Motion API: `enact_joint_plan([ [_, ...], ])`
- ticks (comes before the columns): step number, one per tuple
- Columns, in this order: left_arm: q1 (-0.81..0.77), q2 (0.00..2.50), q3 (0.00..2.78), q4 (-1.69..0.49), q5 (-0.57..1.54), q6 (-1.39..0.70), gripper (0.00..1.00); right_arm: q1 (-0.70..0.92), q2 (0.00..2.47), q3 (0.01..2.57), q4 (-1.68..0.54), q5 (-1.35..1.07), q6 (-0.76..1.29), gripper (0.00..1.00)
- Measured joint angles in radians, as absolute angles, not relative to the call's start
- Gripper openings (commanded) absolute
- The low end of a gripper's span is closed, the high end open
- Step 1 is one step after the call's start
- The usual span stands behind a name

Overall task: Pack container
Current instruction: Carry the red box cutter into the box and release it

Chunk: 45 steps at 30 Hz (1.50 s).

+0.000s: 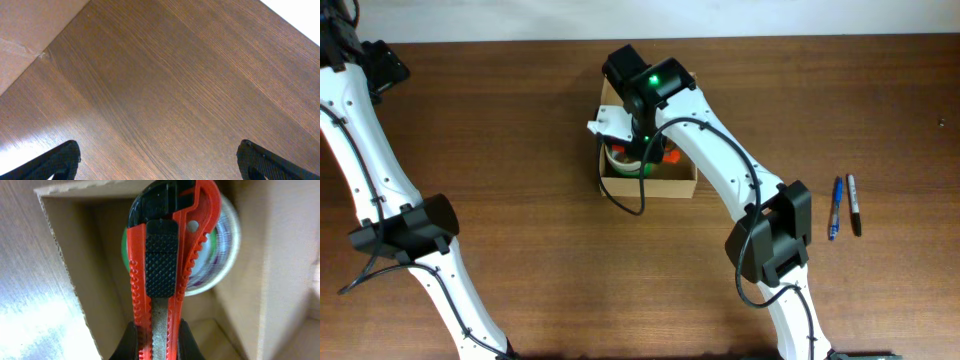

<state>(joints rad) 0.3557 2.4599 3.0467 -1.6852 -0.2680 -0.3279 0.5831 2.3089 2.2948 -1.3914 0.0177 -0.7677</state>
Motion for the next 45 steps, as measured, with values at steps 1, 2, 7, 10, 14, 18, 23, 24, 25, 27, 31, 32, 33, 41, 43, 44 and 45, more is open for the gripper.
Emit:
enact_joint_plan([
  [1, 0.356, 2.46, 3.047, -1.685, -0.268, -0.328, 1.0, 0.583, 2.309, 2.28, -1.39, 0.014, -0.768, 0.04],
  [2, 0.356, 2.46, 3.047, -1.685, -0.268, -0.328, 1.0, 0.583, 2.309, 2.266, -1.389, 0.01, -0.768, 0.04],
  [7, 0.356, 2.46, 3.047, -1.685, -0.268, -0.328, 1.0, 0.583, 2.309, 2.181, -1.373, 0.002, -0.776, 0.04],
  [10, 0.356, 2.46, 3.047, -1.685, -0.268, -0.328, 1.0, 0.583, 2.31, 2.153, -1.372, 0.001, -0.784, 0.04],
  [14, 0.356, 2.46, 3.047, -1.685, -0.268, -0.328, 1.0, 0.583, 2.311, 2.149, -1.371, -0.001, -0.789, 0.04],
  [18, 0.356, 2.46, 3.047, -1.685, -0.268, -0.328, 1.0, 0.583, 2.311, 2.148, -1.373, -0.006, -0.789, 0.04],
  [23, 0.356, 2.46, 3.047, -1.685, -0.268, -0.328, 1.0, 0.583, 2.311, 2.148, -1.379, -0.018, -0.79, 0.07],
  [24, 0.356, 2.46, 3.047, -1.685, -0.268, -0.328, 1.0, 0.583, 2.311, 2.148, -1.38, -0.019, -0.789, 0.07],
  [25, 0.356, 2.46, 3.047, -1.685, -0.268, -0.328, 1.0, 0.583, 2.311, 2.148, -1.38, -0.02, -0.789, 0.08],
  [27, 0.356, 2.46, 3.047, -1.685, -0.268, -0.328, 1.0, 0.583, 2.311, 2.148, -1.38, -0.021, -0.789, 0.11],
  [31, 0.356, 2.46, 3.047, -1.685, -0.268, -0.328, 1.0, 0.583, 2.311, 2.148, -1.38, -0.022, -0.793, 0.28],
  [32, 0.356, 2.46, 3.047, -1.685, -0.268, -0.328, 1.0, 0.583, 2.311, 2.148, -1.38, -0.024, -0.793, 0.31],
  [33, 0.356, 2.46, 3.047, -1.685, -0.268, -0.328, 1.0, 0.583, 2.311, 2.148, -1.381, -0.025, -0.792, 0.34],
  [41, 0.356, 2.46, 3.047, -1.685, -0.268, -0.328, 1.0, 0.583, 2.311, 2.148, -1.38, -0.027, -0.784, 0.46],
  [43, 0.356, 2.46, 3.047, -1.685, -0.268, -0.328, 1.0, 0.583, 2.311, 2.148, -1.379, -0.017, -0.778, 0.46],
  [44, 0.356, 2.46, 3.047, -1.685, -0.268, -0.328, 1.0, 0.583, 2.311, 2.148, -1.378, -0.004, -0.77, 0.46],
  [45, 0.356, 2.46, 3.047, -1.685, -0.268, -0.328, 1.0, 0.583, 2.311, 2.148, -1.375, 0.012, -0.761, 0.47],
])
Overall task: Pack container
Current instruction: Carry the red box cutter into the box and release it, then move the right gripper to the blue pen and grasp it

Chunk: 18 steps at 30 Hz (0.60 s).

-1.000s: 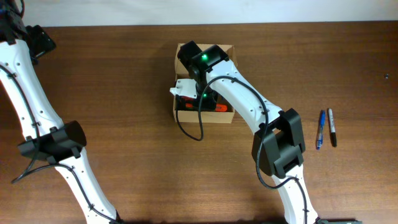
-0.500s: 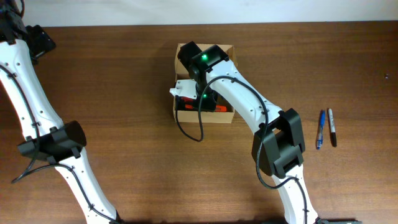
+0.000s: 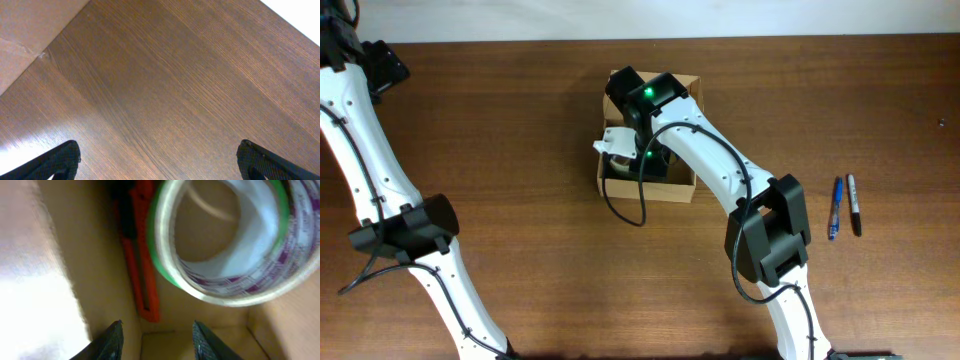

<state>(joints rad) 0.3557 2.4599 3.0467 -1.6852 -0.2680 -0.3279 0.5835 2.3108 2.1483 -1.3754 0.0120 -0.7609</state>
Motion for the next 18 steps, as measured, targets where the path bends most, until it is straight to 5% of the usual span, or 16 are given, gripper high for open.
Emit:
enact_joint_plan([
  [10, 0.356, 2.46, 3.047, -1.685, -0.268, -0.328, 1.0, 0.534, 2.157, 2.117, -1.32, 0.098, -0.698, 0.66],
  [18, 0.356, 2.46, 3.046, -1.685, -0.268, -0.328, 1.0, 0.141, 1.626, 1.762, -1.058, 0.127, -0.622, 0.75],
])
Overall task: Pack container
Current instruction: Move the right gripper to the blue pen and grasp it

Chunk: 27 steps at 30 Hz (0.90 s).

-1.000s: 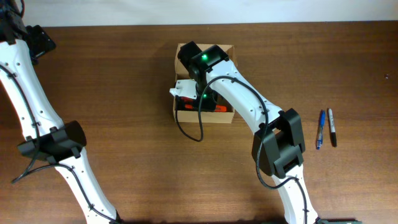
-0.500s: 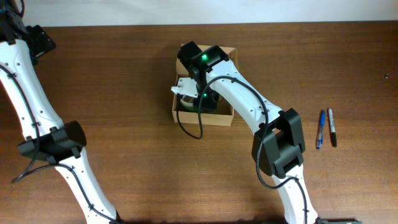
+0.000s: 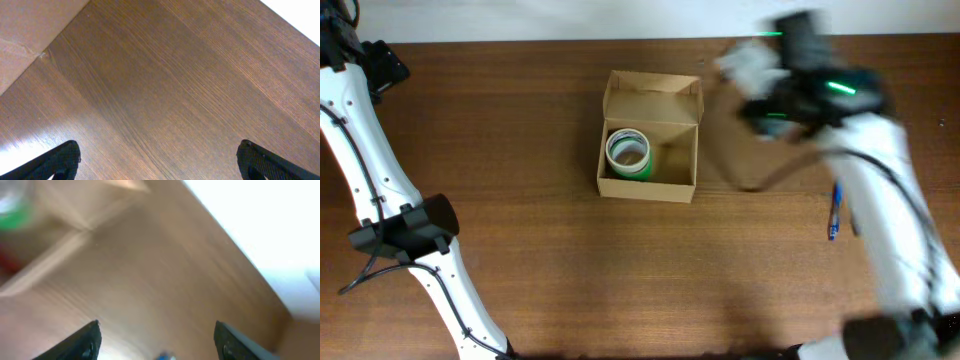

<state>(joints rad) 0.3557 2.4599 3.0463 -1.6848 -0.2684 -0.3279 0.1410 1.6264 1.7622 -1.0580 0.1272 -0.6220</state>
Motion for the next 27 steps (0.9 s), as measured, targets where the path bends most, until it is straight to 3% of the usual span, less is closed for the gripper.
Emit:
enact_joint_plan([
  [4, 0.356, 2.46, 3.046, -1.685, -0.268, -0.328, 1.0, -0.106, 1.502, 1.595, -1.006, 0.108, -0.516, 0.69],
  [11, 0.356, 2.46, 3.046, -1.685, -0.268, -0.328, 1.0, -0.379, 1.579, 1.398, -1.007, -0.023, -0.269, 0.63],
  [18, 0.356, 2.46, 3.046, -1.685, -0.268, -0.328, 1.0, -0.426, 1.668, 1.325, -0.99, -0.127, -0.201, 0.62],
  [27, 0.356, 2.46, 3.046, -1.685, -0.268, -0.328, 1.0, -0.426, 1.819, 1.325, -1.021, -0.136, -0.182, 0.53],
])
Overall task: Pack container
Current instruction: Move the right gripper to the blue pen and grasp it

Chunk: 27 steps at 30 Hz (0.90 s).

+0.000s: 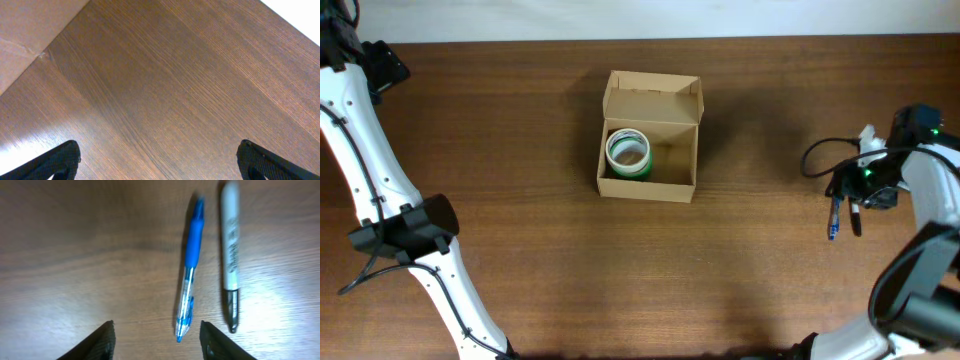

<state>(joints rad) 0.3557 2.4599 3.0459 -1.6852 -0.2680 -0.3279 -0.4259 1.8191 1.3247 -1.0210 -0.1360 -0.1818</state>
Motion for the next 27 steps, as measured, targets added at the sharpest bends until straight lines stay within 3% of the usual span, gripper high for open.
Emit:
enact_joint_plan([
  [13, 0.356, 2.46, 3.046, -1.685, -0.268, -0.328, 1.0, -0.426, 1.925, 1.325, -1.016, -0.071, -0.182, 0.51],
  [21, 0.356, 2.46, 3.046, -1.685, -0.268, -0.328, 1.0, -0.426, 1.98, 1.325, -1.015, -0.056, -0.164, 0.43],
  [24, 0.356, 2.46, 3.046, -1.685, -0.268, -0.328, 1.0, -0.426, 2.001, 1.325, -1.015, -0.051, -0.16, 0.32],
  [27, 0.356, 2.46, 3.046, -1.685, -0.268, -0.328, 1.0, -0.426, 2.01, 1.325, -1.012, -0.048, -0.151, 0.13],
])
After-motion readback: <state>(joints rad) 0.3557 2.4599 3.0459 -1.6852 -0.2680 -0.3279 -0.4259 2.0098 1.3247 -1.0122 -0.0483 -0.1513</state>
